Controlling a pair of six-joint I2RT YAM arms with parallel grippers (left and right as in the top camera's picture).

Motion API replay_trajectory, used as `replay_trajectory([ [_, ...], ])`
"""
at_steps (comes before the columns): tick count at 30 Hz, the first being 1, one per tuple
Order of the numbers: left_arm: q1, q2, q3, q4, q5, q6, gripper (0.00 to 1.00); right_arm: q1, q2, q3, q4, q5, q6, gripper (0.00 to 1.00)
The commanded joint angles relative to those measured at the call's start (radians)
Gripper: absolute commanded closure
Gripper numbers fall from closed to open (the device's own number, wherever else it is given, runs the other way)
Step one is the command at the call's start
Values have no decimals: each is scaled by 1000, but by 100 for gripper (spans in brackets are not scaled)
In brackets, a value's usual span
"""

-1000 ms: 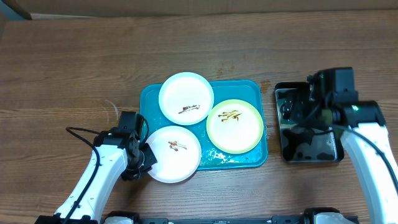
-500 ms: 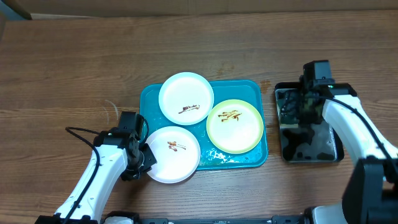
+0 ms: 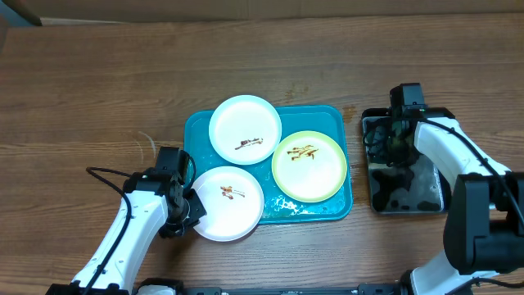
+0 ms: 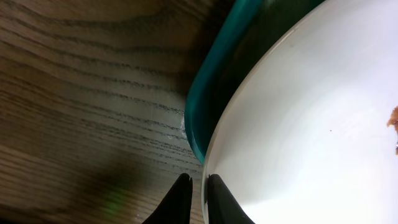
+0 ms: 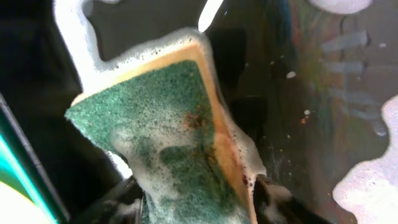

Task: Clean dirty plates on tray and stack at the side
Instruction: 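Reach right gripper into the black basin and grasp the sponge, then scrub the front white plate with the sponge in the right gripper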

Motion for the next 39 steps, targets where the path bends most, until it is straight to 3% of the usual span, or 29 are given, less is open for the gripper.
replay_trajectory([
  [1,-6,8,19,-3,-6,1,87,5,13,23,6,15,9,55],
  [8,-6,8,19,-3,-6,1,87,5,13,23,-3,16,9,80],
  [11,-6,8,19,-3,-6,1,88,5,13,23,-28,17,23,95],
  [23,-6,8,19,-3,-6,2,87,3,-54,88,-122,9,58,96],
  [25,-6,8,19,-3,-6,2,88,3,-98,103,-138,9,63,96],
  [27,-6,8,19,-3,-6,2,96,3,-152,106,-149,14,74,96],
  [30,-6,8,19,-3,-6,2,96,3,-207,106,-185,101,146,96],
  [39,-6,8,19,-3,-6,2,96,3,-240,104,-261,102,137,96],
])
